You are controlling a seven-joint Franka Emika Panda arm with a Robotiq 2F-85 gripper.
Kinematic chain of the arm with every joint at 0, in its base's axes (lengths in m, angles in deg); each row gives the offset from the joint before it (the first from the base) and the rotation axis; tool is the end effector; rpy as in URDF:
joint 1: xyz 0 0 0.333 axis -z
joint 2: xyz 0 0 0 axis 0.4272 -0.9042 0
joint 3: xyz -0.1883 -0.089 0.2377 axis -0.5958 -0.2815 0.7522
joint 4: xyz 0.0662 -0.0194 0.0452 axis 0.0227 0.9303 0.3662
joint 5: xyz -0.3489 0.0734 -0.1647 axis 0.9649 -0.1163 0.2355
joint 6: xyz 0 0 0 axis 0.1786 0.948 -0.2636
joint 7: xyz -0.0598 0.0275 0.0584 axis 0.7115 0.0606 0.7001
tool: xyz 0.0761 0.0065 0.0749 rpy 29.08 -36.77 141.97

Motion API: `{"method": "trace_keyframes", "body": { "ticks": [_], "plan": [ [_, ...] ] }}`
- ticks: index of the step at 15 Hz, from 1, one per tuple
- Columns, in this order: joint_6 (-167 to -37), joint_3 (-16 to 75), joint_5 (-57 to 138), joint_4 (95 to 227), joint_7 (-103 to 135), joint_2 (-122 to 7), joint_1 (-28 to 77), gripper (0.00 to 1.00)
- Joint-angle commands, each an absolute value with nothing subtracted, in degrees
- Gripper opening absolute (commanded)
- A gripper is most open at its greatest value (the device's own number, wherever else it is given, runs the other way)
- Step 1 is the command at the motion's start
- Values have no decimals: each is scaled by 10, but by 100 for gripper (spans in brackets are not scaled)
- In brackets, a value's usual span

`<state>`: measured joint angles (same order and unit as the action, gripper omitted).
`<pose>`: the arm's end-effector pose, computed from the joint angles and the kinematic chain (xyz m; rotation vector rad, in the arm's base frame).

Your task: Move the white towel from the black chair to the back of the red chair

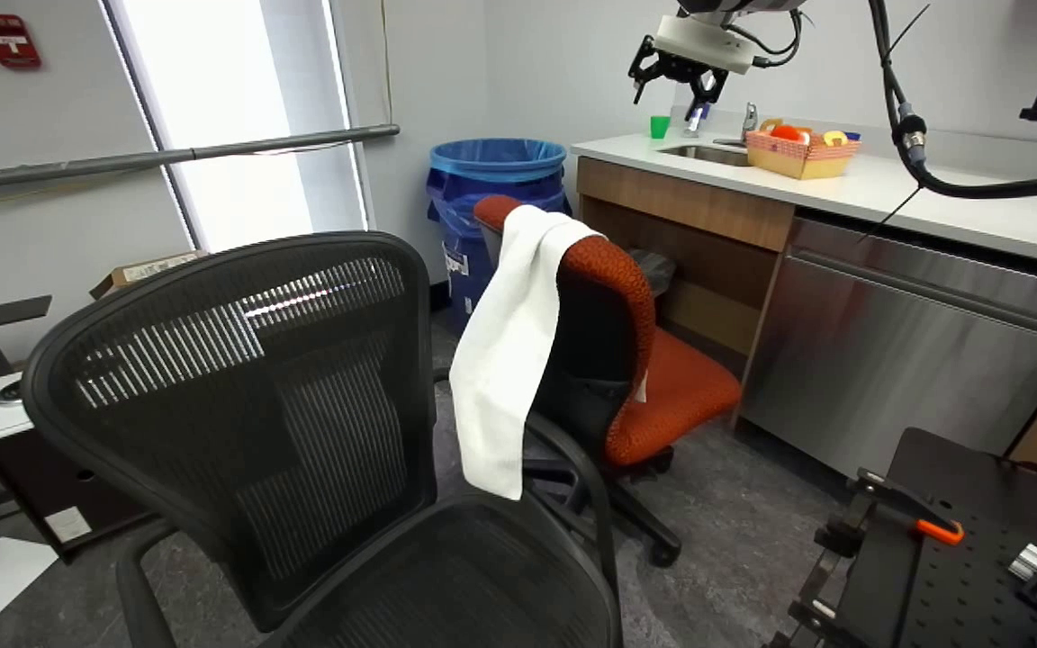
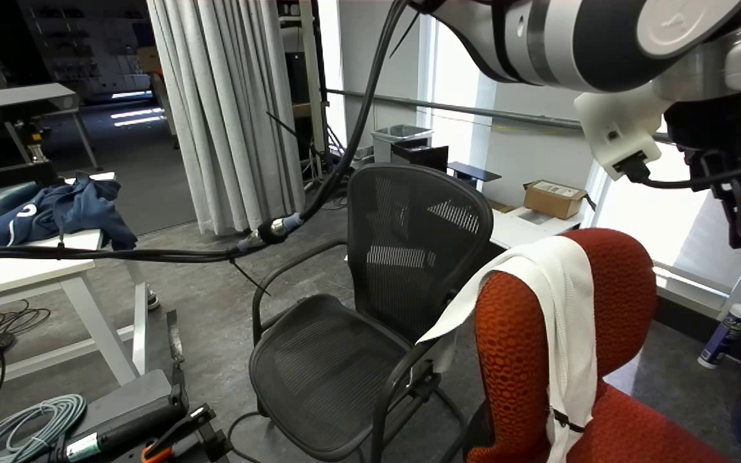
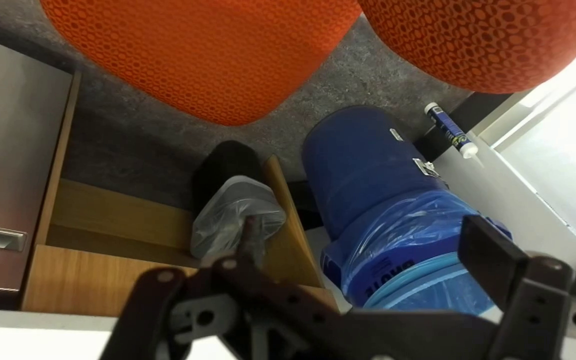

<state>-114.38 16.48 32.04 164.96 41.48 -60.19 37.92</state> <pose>0.6112 -0.3246 0.4790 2.5849 -1.5369 0.8724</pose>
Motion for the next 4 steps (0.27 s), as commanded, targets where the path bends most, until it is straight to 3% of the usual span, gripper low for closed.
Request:
{"method": "trace_keyframes", "body": {
  "ticks": [1, 4],
  "plan": [
    [-1120, 165, 323, 1640, 402, -600, 380, 100],
    [-1136, 165, 319, 1647, 408, -603, 380, 100]
  ]
}}
